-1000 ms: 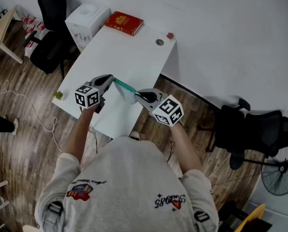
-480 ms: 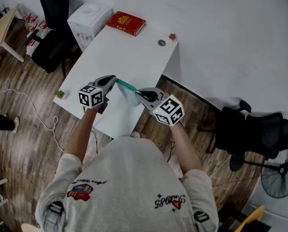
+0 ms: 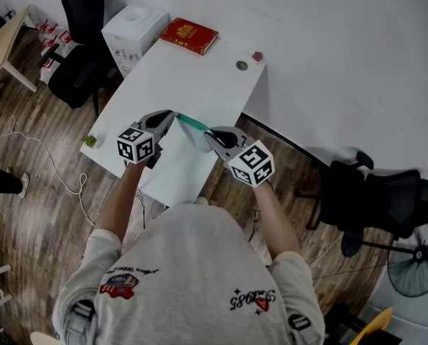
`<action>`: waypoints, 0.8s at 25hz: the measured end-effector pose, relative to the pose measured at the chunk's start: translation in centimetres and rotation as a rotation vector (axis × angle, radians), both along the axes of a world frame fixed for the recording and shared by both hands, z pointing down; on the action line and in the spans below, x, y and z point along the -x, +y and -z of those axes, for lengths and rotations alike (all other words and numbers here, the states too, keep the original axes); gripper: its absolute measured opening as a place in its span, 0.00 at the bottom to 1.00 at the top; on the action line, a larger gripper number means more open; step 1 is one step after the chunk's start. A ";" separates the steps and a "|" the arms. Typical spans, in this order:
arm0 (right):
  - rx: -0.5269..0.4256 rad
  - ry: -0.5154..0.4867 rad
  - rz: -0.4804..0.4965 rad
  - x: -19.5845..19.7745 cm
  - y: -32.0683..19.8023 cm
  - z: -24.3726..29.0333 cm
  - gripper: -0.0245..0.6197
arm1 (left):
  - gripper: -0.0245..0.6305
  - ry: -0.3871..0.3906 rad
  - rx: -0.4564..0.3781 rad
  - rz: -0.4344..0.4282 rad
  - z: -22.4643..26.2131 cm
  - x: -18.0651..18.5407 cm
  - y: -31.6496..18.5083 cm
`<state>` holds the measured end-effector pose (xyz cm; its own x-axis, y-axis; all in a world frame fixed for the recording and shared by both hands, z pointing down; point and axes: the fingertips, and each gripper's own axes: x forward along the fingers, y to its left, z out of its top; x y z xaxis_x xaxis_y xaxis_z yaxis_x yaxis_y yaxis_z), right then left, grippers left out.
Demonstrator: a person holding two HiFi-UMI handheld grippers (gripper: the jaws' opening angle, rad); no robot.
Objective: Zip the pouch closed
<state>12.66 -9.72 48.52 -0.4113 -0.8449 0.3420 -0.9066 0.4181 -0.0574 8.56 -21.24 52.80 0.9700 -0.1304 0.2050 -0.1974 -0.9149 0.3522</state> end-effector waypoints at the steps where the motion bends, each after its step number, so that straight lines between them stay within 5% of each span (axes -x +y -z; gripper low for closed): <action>1: -0.001 0.004 -0.006 -0.1 -0.1 0.0 0.07 | 0.05 0.011 -0.006 0.007 0.4 0.1 -0.2; 20: -0.096 0.073 -0.260 -6.5 -2.6 1.8 0.06 | 0.05 -0.039 -0.196 0.136 3.7 2.4 -3.0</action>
<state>19.11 -12.32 46.71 -0.1538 -0.9487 0.2764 -0.9844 0.1714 0.0405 6.20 -24.27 49.06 0.9327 -0.3003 0.1998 -0.3335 -0.9291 0.1602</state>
